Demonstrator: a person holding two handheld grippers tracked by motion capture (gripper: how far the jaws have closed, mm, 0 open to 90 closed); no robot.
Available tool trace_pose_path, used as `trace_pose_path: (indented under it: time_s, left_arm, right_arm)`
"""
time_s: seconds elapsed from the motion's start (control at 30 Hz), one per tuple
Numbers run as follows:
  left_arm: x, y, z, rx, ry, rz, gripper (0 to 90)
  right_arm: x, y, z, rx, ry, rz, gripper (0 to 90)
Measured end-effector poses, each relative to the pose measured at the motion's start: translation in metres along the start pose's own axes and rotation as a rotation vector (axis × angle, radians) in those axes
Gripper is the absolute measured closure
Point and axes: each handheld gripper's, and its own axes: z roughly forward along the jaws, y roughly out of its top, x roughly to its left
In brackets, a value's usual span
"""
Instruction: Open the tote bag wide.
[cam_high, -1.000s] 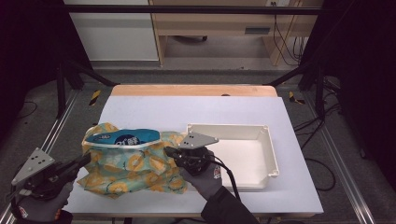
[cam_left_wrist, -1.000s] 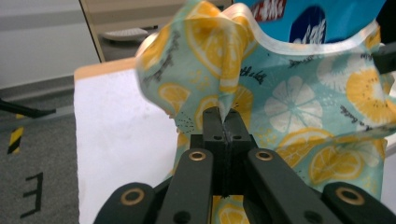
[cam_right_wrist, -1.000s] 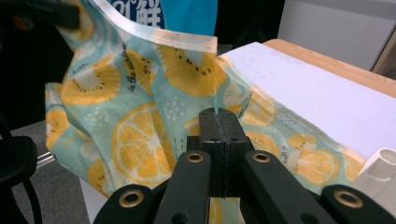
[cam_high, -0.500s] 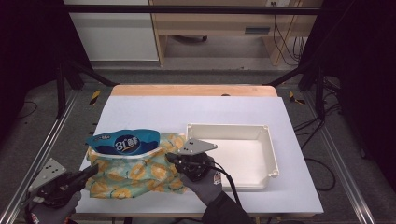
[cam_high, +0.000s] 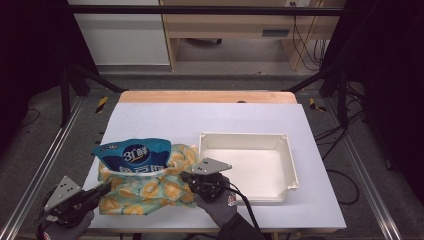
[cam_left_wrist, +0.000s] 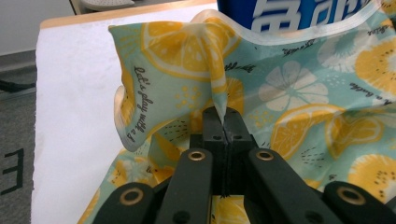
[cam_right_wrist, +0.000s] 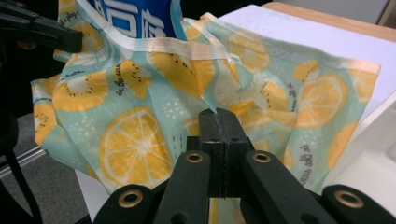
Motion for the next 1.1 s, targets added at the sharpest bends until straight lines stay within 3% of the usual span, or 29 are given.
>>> trace_pose_path:
  time_s: [0.27, 1.1]
  left_arm:
    - [-0.001, -0.007, 0.005, 0.006, 0.016, 0.016, 89.5]
    - [0.0, -0.019, 0.014, 0.052, 0.026, 0.017, 88.7]
  right_arm:
    - [0.005, -0.012, 0.008, 0.017, -0.01, 0.01, 89.6]
    - [0.01, -0.044, 0.026, 0.06, -0.008, 0.039, 85.3]
